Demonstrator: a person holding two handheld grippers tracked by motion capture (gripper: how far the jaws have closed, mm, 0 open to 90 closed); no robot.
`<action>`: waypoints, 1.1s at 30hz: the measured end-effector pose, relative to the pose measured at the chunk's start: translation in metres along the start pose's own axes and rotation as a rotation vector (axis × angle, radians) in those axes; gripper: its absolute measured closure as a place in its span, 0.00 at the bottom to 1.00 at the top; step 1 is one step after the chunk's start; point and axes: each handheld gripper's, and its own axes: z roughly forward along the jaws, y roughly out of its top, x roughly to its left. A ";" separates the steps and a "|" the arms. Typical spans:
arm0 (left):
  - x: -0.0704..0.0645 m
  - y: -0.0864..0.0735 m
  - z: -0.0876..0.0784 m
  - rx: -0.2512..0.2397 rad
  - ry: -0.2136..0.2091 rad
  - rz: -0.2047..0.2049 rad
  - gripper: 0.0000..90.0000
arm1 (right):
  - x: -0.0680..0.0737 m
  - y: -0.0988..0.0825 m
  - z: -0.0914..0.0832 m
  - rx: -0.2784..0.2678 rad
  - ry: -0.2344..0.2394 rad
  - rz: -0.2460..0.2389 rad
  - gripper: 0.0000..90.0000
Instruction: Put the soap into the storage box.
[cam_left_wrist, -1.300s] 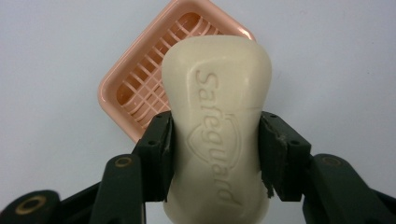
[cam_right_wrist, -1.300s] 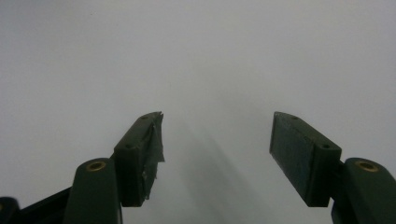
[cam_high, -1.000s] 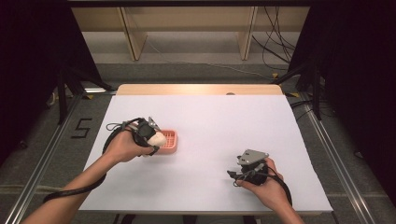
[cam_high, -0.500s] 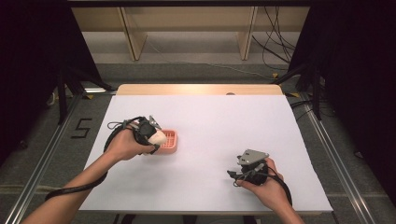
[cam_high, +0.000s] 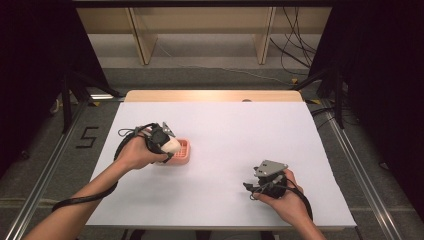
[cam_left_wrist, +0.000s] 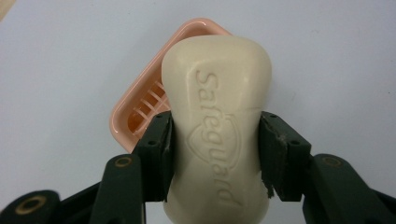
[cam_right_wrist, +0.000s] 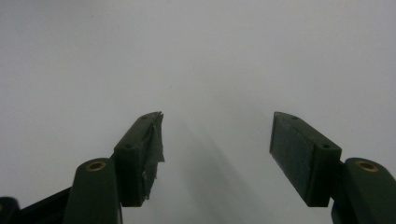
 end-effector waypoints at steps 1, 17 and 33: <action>0.000 0.000 0.000 0.001 0.000 0.001 0.55 | 0.000 0.000 0.000 0.000 0.000 0.001 0.39; 0.004 0.005 0.004 0.001 0.007 0.003 0.55 | -0.001 0.000 0.001 0.001 -0.002 -0.011 0.39; 0.007 0.010 0.011 -0.006 0.024 0.022 0.55 | -0.001 0.000 0.001 0.000 0.000 -0.010 0.39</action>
